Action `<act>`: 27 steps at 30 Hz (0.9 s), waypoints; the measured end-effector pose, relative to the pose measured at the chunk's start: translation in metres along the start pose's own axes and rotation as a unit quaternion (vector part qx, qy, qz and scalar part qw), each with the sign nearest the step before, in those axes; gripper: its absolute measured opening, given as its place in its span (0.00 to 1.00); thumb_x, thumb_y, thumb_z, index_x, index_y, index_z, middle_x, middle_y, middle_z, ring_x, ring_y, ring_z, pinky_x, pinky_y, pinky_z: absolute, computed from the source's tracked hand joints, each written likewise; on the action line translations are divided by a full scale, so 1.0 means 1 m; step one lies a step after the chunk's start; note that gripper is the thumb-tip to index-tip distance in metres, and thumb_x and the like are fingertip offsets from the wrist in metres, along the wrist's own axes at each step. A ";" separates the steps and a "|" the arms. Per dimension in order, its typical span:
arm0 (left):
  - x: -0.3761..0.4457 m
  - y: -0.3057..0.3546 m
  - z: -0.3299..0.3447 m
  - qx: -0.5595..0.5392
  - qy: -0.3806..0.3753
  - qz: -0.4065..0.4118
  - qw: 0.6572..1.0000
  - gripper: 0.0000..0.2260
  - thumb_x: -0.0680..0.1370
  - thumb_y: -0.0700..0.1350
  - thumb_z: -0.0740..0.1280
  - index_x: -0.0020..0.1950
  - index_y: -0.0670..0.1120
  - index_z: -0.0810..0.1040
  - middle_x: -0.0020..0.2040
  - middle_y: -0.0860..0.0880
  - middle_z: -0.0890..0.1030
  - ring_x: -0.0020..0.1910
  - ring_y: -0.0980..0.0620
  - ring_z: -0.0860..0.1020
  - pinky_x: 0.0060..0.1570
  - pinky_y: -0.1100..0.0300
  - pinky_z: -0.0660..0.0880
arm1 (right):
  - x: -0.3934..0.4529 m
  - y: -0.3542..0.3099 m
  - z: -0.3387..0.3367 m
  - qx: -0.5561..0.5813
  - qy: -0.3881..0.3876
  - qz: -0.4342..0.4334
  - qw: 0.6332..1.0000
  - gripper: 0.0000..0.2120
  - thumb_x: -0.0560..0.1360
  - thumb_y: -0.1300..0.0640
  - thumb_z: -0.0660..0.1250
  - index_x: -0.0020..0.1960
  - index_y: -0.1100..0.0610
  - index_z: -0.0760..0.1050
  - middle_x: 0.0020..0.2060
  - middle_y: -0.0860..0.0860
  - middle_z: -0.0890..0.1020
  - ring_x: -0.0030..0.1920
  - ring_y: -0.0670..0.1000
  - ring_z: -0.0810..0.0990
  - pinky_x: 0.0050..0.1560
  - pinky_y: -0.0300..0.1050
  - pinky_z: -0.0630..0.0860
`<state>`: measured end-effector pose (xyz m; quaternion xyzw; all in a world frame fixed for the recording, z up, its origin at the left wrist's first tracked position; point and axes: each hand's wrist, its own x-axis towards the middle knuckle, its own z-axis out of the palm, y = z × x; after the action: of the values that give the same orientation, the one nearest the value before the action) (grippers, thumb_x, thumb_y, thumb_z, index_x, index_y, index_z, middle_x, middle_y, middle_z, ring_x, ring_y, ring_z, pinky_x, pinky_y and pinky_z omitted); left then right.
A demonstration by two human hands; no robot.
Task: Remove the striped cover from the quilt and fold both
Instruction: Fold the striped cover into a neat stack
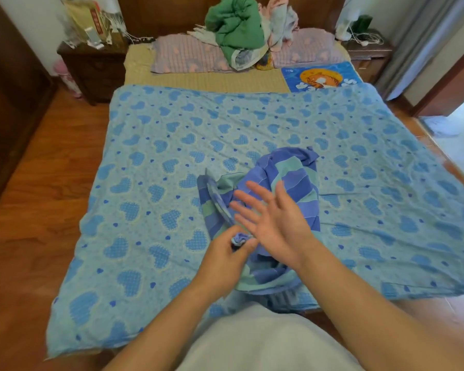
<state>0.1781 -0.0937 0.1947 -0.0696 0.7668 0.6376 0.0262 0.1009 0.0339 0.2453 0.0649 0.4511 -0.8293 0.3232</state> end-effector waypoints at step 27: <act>0.016 -0.017 -0.018 0.038 0.138 -0.079 0.987 0.06 0.73 0.48 0.73 0.43 0.54 0.77 0.30 0.60 0.72 0.29 0.60 0.68 0.30 0.68 0.67 | -0.014 -0.032 -0.045 -0.468 0.318 -0.265 0.781 0.11 0.76 0.49 0.66 0.39 0.50 0.68 0.30 0.43 0.72 0.31 0.42 0.70 0.33 0.39 0.64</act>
<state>0.1656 -0.1154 0.1792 -0.2163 0.7786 0.5884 -0.0263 0.0842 0.0881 0.2476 0.0439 0.8602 -0.5016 -0.0805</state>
